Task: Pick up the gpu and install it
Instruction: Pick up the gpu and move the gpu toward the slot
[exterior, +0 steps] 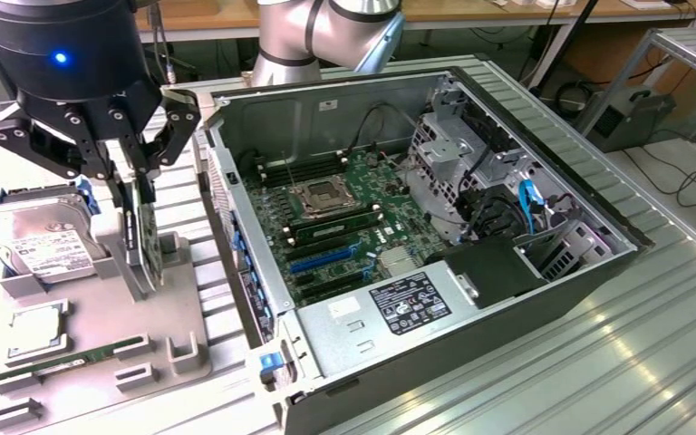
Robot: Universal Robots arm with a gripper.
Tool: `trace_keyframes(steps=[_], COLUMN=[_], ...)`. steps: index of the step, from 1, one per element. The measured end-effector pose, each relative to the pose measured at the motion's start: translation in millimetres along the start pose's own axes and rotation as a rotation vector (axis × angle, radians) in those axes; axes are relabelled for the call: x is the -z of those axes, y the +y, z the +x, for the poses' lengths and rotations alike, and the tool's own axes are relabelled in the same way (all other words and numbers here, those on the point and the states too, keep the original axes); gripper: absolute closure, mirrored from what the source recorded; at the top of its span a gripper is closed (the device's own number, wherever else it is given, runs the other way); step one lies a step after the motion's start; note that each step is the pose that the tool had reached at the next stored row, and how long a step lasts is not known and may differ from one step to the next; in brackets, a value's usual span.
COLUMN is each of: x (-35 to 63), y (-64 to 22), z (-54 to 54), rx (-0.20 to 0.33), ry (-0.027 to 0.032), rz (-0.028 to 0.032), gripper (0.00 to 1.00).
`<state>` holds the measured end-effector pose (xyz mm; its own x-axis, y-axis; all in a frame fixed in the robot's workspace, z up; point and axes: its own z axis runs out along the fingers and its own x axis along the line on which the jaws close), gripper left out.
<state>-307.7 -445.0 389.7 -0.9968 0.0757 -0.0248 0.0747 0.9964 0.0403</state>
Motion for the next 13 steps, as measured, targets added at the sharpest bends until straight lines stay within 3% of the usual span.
trace_keyframes(steps=[13], x=[3.9], y=[0.2], z=[-0.1], rx=[0.0], ry=[-0.0001], rz=[-0.0001], gripper=[0.73])
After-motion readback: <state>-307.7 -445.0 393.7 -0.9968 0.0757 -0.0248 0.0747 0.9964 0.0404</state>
